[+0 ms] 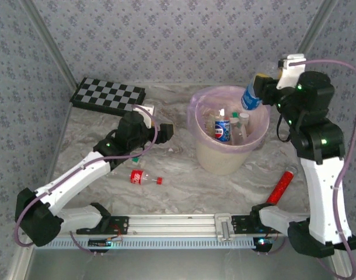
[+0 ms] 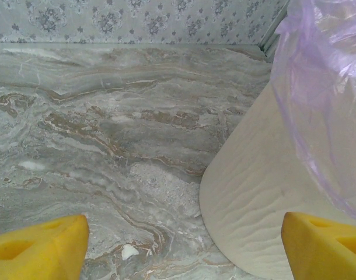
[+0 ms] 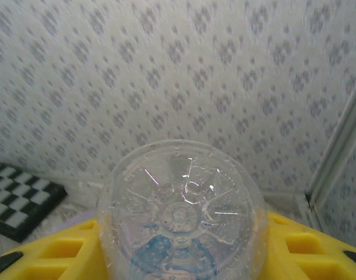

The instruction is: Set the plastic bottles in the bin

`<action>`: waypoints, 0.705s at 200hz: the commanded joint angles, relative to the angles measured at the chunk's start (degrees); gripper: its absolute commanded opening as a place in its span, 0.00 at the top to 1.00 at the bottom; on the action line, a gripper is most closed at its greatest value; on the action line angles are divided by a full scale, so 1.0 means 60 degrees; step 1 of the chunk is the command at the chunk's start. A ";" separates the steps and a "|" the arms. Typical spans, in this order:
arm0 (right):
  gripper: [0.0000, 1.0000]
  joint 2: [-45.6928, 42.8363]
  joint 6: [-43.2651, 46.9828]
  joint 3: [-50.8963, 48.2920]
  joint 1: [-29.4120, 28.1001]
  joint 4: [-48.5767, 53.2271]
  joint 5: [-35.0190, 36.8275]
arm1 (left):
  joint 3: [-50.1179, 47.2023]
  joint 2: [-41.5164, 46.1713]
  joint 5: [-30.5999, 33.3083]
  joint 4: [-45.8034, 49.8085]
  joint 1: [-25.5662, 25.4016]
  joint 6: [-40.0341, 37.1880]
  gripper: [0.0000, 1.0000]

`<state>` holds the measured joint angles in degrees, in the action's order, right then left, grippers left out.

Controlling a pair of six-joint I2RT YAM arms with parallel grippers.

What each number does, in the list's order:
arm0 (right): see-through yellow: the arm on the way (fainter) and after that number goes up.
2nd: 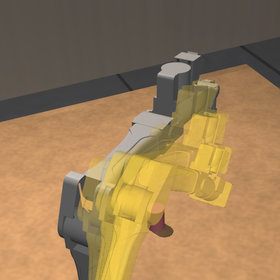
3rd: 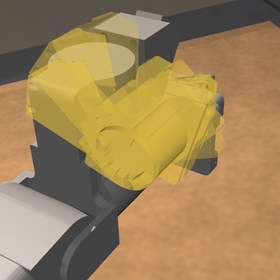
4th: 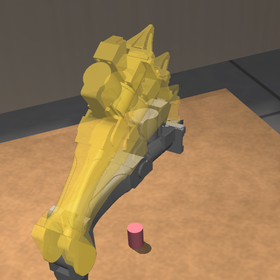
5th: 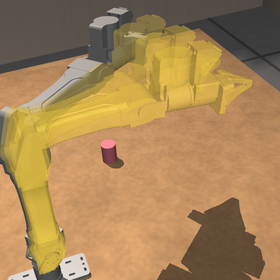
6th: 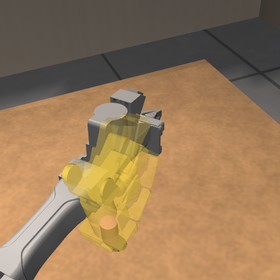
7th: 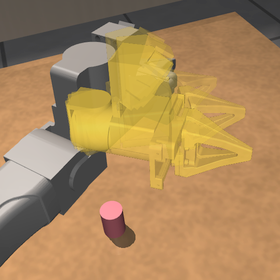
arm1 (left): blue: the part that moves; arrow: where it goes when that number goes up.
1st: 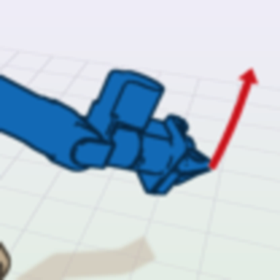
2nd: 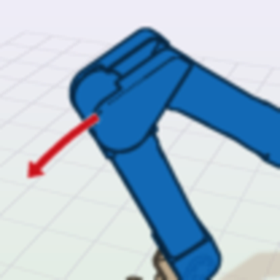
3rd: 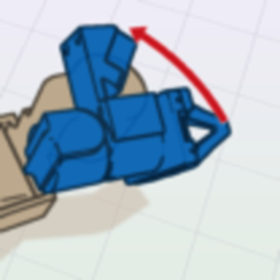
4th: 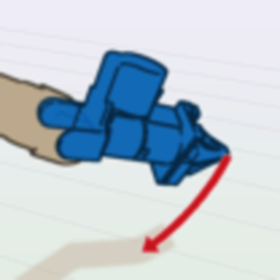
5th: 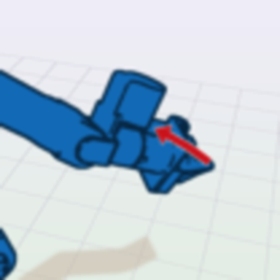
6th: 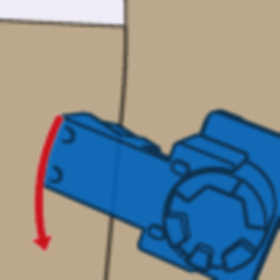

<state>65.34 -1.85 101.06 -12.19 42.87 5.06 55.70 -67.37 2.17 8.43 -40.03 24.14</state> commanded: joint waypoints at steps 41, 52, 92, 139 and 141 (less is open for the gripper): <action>0.62 0.1070 -0.0471 -0.1490 0.0061 0.0383 -0.0725 | 0.0526 -0.0141 0.0784 0.0948 -0.0029 0.0494 0.14; 0.63 0.1198 -0.0615 -0.1867 0.0054 0.0308 -0.0857 | 0.0600 -0.0214 0.0900 0.1151 -0.0028 0.0517 0.14; 0.65 0.1604 -0.1090 -0.3219 -0.0001 -0.0059 -0.1086 | 0.0685 -0.0463 0.0873 0.1238 -0.0013 0.0590 0.14; 0.68 0.1476 -0.1604 -0.4609 -0.0067 -0.0739 -0.1515 | 0.0736 -0.0661 0.0838 0.1213 -0.0019 0.0642 0.14; 0.68 0.1470 -0.1620 -0.4640 -0.0076 -0.0754 -0.1539 | 0.0736 -0.0664 0.0839 0.1213 -0.0014 0.0648 0.14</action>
<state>72.29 -7.94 79.50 -11.49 26.81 2.11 57.76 -70.98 6.57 15.33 -40.03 27.29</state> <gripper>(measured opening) 0.478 0.859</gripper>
